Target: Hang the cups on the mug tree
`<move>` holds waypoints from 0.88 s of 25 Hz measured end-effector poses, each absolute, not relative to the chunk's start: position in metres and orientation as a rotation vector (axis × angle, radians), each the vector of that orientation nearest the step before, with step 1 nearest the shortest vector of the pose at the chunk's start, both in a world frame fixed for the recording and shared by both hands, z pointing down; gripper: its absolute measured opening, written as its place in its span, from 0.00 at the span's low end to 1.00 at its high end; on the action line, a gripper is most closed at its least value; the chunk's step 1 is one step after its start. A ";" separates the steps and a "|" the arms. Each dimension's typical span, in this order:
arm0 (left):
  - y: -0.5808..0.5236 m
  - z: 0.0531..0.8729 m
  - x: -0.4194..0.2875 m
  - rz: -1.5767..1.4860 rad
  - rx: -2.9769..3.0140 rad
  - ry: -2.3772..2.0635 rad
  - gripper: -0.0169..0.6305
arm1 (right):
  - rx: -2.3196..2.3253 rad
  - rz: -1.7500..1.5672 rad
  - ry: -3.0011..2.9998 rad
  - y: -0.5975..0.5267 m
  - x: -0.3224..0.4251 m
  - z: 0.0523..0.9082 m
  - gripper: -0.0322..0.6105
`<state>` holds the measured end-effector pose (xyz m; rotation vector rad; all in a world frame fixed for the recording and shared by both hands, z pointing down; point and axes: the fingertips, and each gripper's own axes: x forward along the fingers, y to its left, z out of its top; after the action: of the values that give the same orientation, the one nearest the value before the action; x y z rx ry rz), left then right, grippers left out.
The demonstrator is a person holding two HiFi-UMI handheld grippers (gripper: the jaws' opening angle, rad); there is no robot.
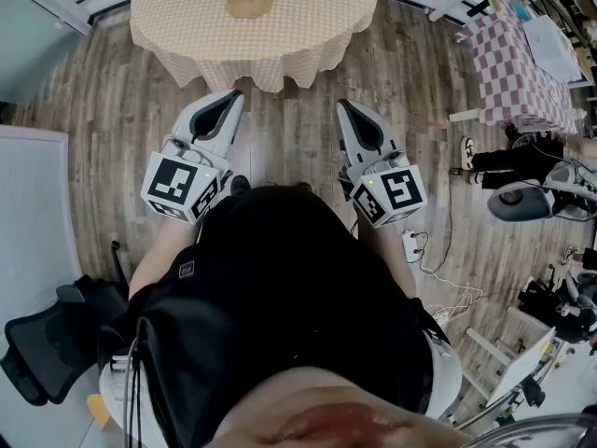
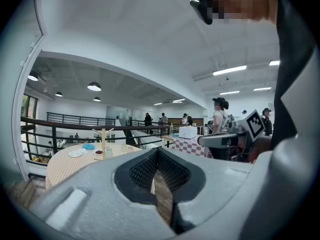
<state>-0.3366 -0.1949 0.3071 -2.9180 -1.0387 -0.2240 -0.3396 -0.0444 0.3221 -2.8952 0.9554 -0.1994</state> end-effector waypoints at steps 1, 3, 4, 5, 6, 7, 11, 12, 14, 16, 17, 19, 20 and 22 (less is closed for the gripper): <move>-0.193 0.307 -0.337 -0.227 -2.916 -1.040 0.04 | -2.893 -0.201 0.955 -0.043 -0.340 0.322 0.07; -0.189 0.307 -0.336 -0.234 -2.913 -1.041 0.04 | -2.888 -0.205 0.953 -0.039 -0.340 0.323 0.07; -0.186 0.308 -0.336 -0.236 -2.912 -1.041 0.04 | -2.886 -0.207 0.952 -0.037 -0.339 0.324 0.07; -0.184 0.308 -0.336 -0.238 -2.911 -1.042 0.04 | -2.883 -0.209 0.951 -0.034 -0.339 0.324 0.07; -0.182 0.308 -0.336 -0.238 -2.909 -1.041 0.04 | -2.881 -0.210 0.949 -0.032 -0.340 0.325 0.07; -0.180 0.308 -0.336 -0.238 -2.907 -1.041 0.04 | -2.880 -0.210 0.949 -0.030 -0.341 0.326 0.07; -0.164 0.309 -0.340 -0.230 -2.905 -1.031 0.04 | -2.877 -0.183 0.957 -0.012 -0.352 0.326 0.07; -0.158 0.309 -0.342 -0.228 -2.906 -1.026 0.04 | -2.868 -0.174 0.959 -0.004 -0.356 0.326 0.07; -0.144 0.308 -0.344 -0.227 -2.909 -1.012 0.04 | -2.851 -0.169 0.957 0.014 -0.362 0.327 0.07; -0.131 0.306 -0.345 -0.219 -2.915 -0.996 0.04 | -2.845 -0.184 0.956 0.033 -0.366 0.331 0.07; -0.124 0.306 -0.345 -0.214 -2.918 -0.991 0.04 | -2.842 -0.197 0.953 0.042 -0.368 0.334 0.07; -0.110 0.305 -0.348 -0.207 -2.918 -0.986 0.04 | -2.836 -0.214 0.946 0.060 -0.372 0.337 0.08; -0.104 0.305 -0.350 -0.208 -2.916 -0.986 0.04 | -2.834 -0.216 0.941 0.067 -0.375 0.338 0.08; -0.093 0.306 -0.352 -0.214 -2.911 -0.996 0.04 | -2.831 -0.215 0.927 0.080 -0.380 0.337 0.08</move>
<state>-0.3522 -0.0926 0.3055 -2.9108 -0.9957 -0.2144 -0.3805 0.0803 0.3373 -2.8314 0.9272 -0.2147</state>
